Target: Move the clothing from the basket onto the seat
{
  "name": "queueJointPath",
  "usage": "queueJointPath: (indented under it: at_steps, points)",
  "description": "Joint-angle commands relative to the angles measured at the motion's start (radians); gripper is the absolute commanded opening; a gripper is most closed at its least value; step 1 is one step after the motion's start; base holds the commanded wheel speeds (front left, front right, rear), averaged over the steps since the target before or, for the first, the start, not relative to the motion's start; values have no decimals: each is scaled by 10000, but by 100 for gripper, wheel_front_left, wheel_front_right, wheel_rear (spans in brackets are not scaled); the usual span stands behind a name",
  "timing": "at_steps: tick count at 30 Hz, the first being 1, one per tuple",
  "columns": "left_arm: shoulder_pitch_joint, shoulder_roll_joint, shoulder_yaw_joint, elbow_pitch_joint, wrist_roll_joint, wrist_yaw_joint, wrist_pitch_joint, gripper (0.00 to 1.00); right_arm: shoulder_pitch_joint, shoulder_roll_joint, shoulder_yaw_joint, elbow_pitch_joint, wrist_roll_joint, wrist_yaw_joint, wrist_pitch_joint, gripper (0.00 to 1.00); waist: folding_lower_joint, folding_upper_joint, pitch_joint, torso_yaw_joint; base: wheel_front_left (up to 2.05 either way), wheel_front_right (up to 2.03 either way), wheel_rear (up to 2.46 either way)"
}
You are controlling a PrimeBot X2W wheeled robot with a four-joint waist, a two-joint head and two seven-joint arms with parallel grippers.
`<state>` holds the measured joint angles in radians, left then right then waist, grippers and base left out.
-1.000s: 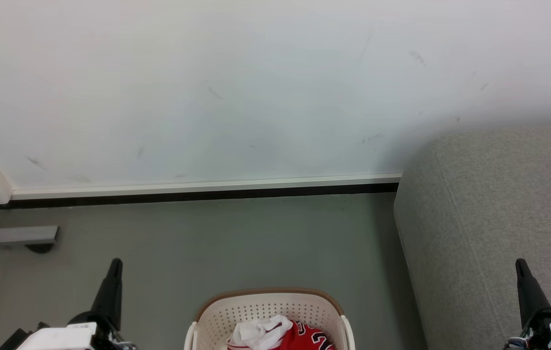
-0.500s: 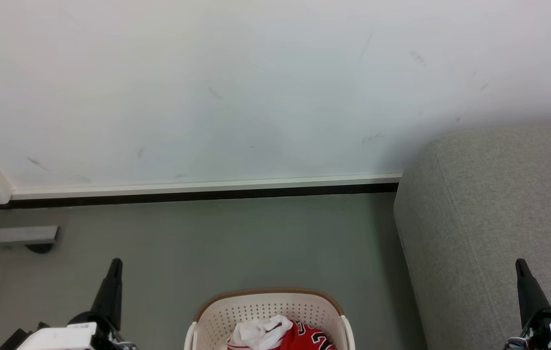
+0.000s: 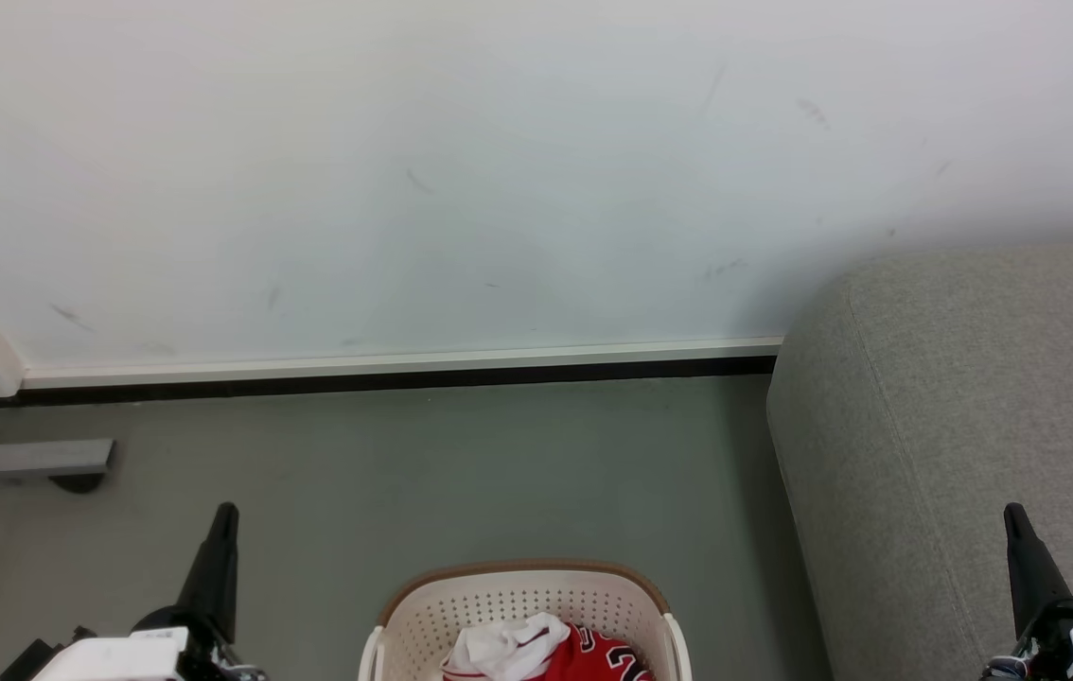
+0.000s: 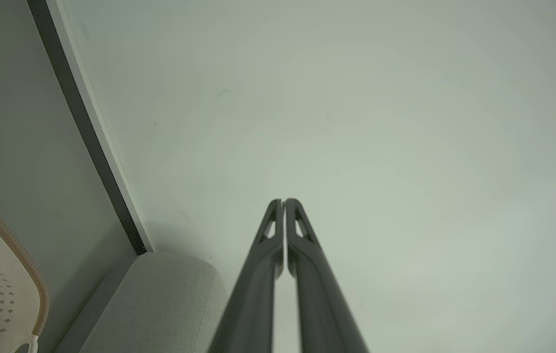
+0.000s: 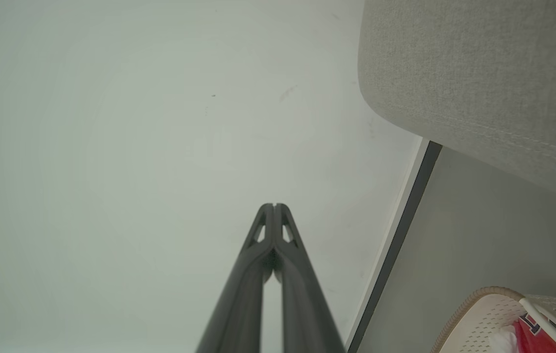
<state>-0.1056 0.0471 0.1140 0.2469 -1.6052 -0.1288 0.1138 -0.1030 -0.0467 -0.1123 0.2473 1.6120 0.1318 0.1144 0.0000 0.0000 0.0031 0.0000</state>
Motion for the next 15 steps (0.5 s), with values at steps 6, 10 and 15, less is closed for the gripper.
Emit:
queueJointPath:
  at_steps: [6,10,15]
  points:
    - [-76,65,16,-40,-147,-50,33,0,-135,-74,-36,-60,20,-23,22,0,0,0,0,0,0,0,0]
    - [-76,65,16,-40,-147,-50,33,0,-135,-74,-36,-60,20,-23,22,0,0,0,0,0,0,0,0]
    - [-76,65,16,-40,-147,-50,33,0,-135,-74,-36,-60,20,-23,22,0,0,0,0,0,0,0,0]
